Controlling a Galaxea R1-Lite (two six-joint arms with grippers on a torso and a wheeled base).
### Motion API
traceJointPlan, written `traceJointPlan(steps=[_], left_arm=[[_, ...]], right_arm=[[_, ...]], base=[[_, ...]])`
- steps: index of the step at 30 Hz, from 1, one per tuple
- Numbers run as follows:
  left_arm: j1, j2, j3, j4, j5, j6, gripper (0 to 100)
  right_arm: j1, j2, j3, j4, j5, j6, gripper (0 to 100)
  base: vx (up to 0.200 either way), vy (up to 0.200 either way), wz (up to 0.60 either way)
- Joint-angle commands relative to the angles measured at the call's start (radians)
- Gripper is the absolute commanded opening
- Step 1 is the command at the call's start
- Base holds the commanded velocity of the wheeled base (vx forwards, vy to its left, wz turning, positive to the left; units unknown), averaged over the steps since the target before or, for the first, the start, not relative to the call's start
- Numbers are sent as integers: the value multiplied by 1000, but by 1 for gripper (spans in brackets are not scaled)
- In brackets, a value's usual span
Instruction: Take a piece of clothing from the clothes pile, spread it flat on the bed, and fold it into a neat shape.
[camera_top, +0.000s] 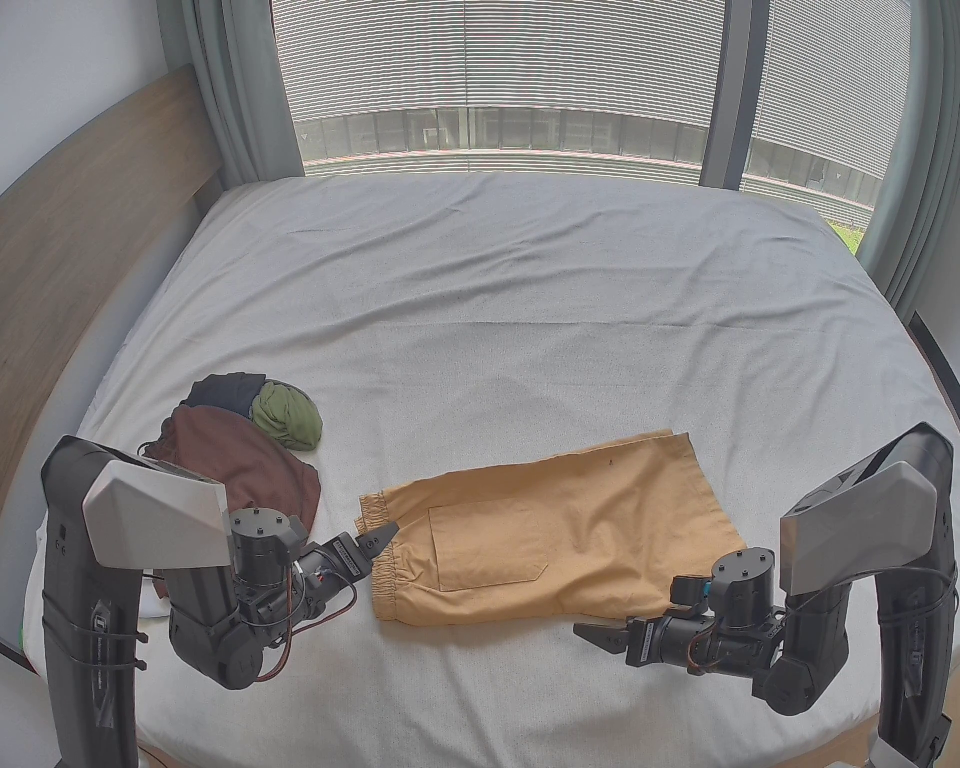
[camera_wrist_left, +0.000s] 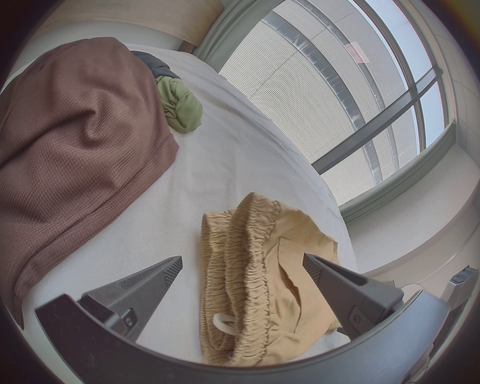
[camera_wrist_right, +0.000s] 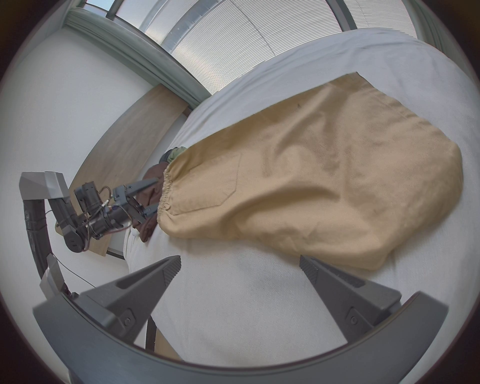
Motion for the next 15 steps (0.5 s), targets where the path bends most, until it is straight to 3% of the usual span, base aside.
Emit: traceJointPlan(steps=[1, 12, 15], left_arm=[[15, 34, -6, 0, -2, -1, 100], [15, 63, -19, -2, -5, -11, 100], [-1, 65, -45, 1, -5, -64, 100]], right_arm=[[12, -21, -30, -1, 0, 3, 100], [2, -143, -60, 2, 39, 21, 100], [-15, -148, -70, 2, 39, 36, 100]], base=[[0, 0, 0], [0, 0, 0], [0, 0, 0]])
